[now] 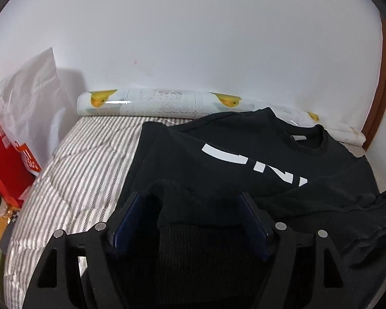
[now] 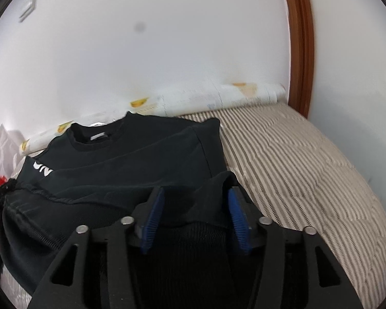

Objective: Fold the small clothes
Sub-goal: 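Fold the held hem over the body toward the collar with both grippers, then open both grippers and withdraw them from the folded sweatshirt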

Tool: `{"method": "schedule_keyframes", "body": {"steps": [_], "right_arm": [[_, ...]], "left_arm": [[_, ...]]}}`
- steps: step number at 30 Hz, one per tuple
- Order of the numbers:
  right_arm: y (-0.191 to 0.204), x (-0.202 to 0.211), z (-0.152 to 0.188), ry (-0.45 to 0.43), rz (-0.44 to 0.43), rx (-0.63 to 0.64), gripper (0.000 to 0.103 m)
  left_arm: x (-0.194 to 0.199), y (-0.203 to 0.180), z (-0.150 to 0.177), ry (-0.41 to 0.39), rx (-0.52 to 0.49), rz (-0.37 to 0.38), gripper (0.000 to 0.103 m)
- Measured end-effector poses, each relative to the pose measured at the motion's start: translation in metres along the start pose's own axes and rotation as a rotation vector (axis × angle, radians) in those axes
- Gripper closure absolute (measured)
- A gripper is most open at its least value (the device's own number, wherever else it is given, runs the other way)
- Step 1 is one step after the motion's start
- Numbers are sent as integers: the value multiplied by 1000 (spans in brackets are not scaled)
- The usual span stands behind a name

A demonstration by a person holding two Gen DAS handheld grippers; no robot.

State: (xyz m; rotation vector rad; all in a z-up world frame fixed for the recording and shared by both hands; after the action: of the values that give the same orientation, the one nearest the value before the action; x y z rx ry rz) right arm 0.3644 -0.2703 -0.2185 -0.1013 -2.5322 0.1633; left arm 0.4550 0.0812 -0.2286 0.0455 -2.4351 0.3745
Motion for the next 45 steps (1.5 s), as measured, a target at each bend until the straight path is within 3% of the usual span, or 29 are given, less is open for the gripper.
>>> {"method": "schedule_keyframes", "body": {"steps": [4, 9, 17, 25, 29, 35, 42, 45], "right_arm": [[2, 17, 3, -31, -9, 22, 44], [-8, 43, 23, -44, -3, 0, 42], [-10, 65, 48, -12, -30, -22, 41], [-16, 70, 68, 44, -66, -60, 41], [-29, 71, 81, 73, -70, -104, 41], [-43, 71, 94, 107, -72, -149, 41], [-39, 51, 89, 158, -71, -140, 40], [-36, 43, 87, 170, -78, -125, 42]], "left_arm": [[7, 6, 0, -14, 32, 12, 30], [18, 9, 4, -30, 1, -11, 30], [73, 51, 29, -51, 87, 37, 30], [101, 101, 70, 66, 151, -1, 30], [99, 102, 82, 146, 191, 62, 30], [83, 93, 75, 172, 279, 129, 30], [68, 82, 70, 157, 212, 34, 31], [68, 81, 69, 153, 205, 31, 44]]}}
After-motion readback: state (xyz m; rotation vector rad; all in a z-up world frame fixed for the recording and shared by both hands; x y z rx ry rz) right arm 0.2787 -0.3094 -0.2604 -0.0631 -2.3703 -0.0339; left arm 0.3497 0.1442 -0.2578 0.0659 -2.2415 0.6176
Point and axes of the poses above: each gripper's, at about its wrist camera, not at the fingertips, and x roughly against the way its jaws point, y to its left, z to its underside, the point moved 10 cm from there along -x, roughly the way its jaws point, and after that the axes turned 13 degrees about x, right-handed, at the moved point
